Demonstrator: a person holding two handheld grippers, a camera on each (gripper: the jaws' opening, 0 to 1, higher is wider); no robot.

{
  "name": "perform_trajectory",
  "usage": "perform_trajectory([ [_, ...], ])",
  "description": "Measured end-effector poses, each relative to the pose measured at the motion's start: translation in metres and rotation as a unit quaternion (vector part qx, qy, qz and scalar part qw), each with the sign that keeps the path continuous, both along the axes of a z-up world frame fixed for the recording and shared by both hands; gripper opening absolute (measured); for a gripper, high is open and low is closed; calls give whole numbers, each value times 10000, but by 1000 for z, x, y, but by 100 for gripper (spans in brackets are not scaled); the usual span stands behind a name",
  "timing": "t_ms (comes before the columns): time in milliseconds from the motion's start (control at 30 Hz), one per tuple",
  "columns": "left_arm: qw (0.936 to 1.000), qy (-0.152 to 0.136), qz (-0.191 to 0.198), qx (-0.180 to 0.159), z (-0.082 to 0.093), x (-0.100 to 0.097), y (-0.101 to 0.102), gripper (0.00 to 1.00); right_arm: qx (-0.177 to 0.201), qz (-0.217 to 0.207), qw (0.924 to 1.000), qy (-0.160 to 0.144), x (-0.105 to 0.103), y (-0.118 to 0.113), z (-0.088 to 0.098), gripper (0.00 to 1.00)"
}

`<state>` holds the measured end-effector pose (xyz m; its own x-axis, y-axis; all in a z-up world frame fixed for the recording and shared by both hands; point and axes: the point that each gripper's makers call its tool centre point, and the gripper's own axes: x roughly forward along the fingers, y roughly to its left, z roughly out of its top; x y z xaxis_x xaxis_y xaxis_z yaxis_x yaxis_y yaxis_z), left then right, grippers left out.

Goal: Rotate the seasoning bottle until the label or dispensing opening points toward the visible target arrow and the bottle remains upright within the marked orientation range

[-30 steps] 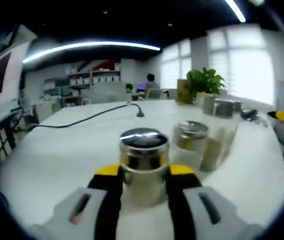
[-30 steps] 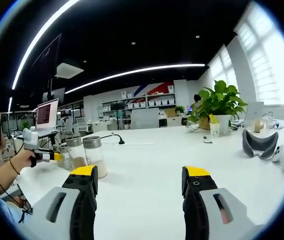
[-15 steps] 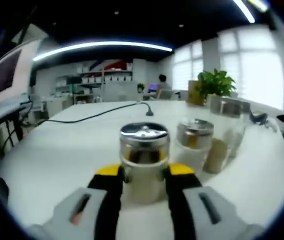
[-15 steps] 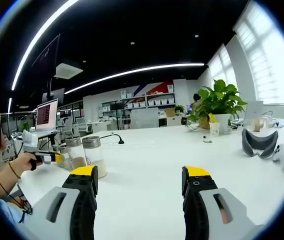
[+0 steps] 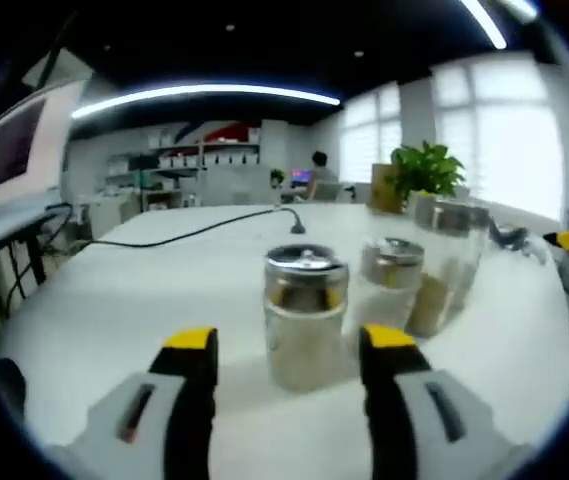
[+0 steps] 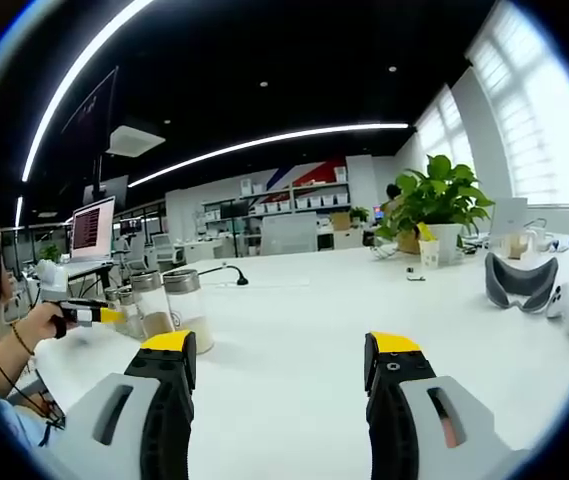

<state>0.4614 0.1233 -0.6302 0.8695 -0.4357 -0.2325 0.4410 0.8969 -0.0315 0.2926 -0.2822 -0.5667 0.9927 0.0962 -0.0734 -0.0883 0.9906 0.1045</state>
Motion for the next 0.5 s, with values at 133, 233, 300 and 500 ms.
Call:
perform_trajectory([
  [133,9978,-172,-625,-118,19,1,-2,55,3,43,10000,-3,0,3,0,70],
  [233,9915,-238,-1276,-97,32,2,-8,57,7,33,10000,-11,0,3,1,70],
  [300,9838,-258,-1744,320,34,4,-9,57,7,19,10000,2,0,2,0,70],
  [500,9340,-266,-3485,743,29,-5,-25,60,-2,26,10000,5,0,3,0,70],
])
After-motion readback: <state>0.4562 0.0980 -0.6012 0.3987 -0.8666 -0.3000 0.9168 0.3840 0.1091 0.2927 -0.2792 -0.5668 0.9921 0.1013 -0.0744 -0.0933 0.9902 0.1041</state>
